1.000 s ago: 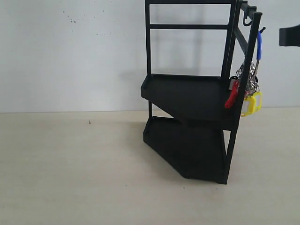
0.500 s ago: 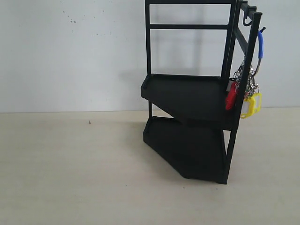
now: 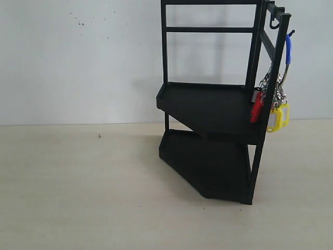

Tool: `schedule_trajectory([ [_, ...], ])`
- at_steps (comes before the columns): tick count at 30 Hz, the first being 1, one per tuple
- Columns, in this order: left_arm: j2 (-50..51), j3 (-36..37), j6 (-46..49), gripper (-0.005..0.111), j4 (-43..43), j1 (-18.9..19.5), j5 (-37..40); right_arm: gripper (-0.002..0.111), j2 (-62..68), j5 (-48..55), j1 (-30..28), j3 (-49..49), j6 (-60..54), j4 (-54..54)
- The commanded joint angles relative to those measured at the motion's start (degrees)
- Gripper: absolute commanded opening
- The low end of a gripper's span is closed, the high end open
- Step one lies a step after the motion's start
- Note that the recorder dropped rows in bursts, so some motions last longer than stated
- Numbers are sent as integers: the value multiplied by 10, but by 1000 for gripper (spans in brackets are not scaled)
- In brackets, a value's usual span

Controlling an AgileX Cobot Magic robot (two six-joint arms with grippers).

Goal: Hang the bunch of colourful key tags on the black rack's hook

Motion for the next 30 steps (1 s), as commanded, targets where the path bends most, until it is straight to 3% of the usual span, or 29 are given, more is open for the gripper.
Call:
schedule_trajectory([
  [1, -1, 2, 2, 4, 3, 0, -4, 0, -3, 3, 0, -1, -5, 1],
  [14, -1, 2, 2, 4, 3, 0, -4, 0, -3, 6, 0, -1, -26, -24],
  [17, -1, 2, 2, 4, 3, 0, -4, 0, -8, -41, -5, 20, -26, -29],
  [23, -1, 2, 2, 4, 3, 0, -4, 0, -98, -161, -64, 151, -28, -29],
  [30, -1, 2, 2, 4, 3, 0, -4, 0, -228, -176, -159, 259, -27, -31],
])
